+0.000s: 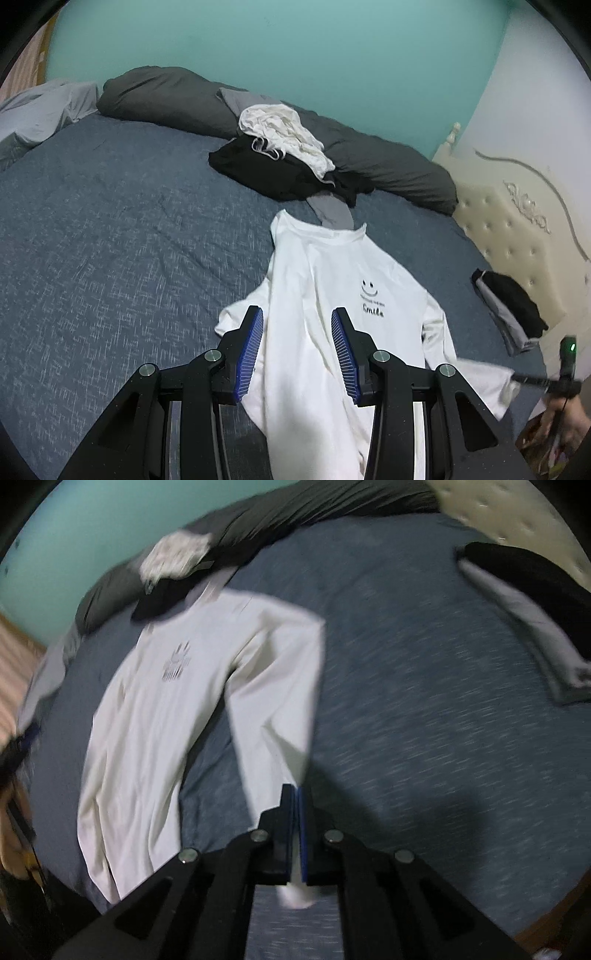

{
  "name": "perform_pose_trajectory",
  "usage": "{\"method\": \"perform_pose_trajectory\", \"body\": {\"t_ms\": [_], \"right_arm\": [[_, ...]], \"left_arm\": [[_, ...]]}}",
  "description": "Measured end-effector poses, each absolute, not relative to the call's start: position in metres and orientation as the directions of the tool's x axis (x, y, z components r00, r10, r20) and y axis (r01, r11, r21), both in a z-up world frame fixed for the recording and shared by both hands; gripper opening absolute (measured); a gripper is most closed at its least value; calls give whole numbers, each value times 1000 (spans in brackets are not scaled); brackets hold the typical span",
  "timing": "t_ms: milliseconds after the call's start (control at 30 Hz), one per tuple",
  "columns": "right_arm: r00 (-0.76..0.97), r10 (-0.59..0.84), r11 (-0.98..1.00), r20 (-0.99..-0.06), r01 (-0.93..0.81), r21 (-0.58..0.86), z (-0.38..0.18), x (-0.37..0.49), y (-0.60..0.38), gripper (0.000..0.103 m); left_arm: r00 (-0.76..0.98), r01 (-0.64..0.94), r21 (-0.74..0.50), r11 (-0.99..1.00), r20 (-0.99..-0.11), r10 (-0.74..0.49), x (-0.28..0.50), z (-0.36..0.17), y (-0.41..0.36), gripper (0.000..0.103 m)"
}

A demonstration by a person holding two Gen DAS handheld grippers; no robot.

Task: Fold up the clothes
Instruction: 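Pull the held sleeve outward from the shirt body, then open the right gripper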

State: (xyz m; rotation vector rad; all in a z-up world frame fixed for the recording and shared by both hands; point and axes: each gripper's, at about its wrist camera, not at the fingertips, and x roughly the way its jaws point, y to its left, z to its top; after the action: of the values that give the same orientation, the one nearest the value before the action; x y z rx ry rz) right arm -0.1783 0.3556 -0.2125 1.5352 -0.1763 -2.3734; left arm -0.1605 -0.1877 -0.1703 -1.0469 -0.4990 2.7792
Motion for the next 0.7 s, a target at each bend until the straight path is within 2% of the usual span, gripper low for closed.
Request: {"method": "perform_pose_trajectory", "body": {"t_ms": [200,400,700], "right_arm": [[-417,-308,-951,-855,119,284,-202,-198,415,2],[-449,-296,-950,-843,45,309,-209,-210,472,2],[-488,-178,-966,-855,-81,247,-206,-245,542,1]], "left_arm": [[-721,-5,-299,-954,-660,211,-153,-159,-176,42],[-678,-33,-183,-983,-719,156,-148,-149,-163,42],[-596,-10,-199,-980,-786,166,-145,-165,-182,42]]}}
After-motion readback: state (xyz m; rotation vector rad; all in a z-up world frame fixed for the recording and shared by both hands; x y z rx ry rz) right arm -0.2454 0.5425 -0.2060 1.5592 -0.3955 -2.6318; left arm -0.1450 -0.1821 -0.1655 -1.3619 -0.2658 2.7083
